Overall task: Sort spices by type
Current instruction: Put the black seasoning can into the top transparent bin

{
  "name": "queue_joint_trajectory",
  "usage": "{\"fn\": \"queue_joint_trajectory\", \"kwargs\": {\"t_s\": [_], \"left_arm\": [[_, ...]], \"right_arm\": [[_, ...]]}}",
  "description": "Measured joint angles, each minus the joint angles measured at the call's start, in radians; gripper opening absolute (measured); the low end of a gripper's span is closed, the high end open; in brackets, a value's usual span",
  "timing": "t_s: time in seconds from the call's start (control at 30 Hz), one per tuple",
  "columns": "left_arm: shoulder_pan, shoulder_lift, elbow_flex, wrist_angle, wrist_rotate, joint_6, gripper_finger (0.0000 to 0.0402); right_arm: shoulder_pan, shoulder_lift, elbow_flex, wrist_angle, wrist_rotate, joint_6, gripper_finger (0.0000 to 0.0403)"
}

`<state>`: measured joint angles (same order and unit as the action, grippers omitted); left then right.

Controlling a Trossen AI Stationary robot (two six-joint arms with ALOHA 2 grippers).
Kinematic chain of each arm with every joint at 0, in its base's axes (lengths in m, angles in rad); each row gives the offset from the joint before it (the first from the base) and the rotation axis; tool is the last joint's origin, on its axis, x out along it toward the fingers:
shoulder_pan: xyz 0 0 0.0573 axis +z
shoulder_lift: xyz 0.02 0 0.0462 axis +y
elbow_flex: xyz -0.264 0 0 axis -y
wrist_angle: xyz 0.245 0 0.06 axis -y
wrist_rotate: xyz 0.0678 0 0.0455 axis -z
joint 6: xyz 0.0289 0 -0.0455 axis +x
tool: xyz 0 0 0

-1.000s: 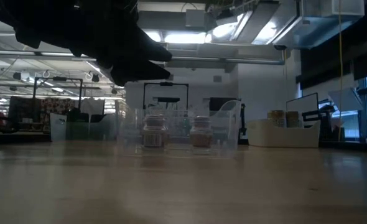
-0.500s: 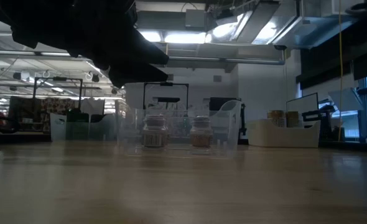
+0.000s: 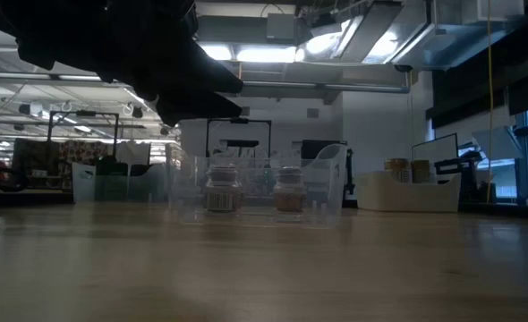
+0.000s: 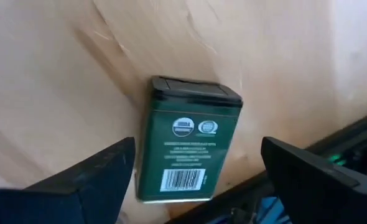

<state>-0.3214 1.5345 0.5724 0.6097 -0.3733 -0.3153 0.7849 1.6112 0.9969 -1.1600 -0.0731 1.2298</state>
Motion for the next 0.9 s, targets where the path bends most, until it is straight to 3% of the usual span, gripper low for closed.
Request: {"fn": "queue_joint_trajectory", "kwargs": {"t_s": [0.67,0.9], "left_arm": [[0.000,0.000,0.000,0.000,0.000,0.017,0.0237],[0.000,0.000,0.000,0.001,0.000,0.020,0.0237]], "right_arm": [[0.000,-0.070,-0.229,0.215,-0.044,0.113,0.0347],[0.002,-0.073,-0.244,0.253,-0.022,0.128,0.0346]]}}
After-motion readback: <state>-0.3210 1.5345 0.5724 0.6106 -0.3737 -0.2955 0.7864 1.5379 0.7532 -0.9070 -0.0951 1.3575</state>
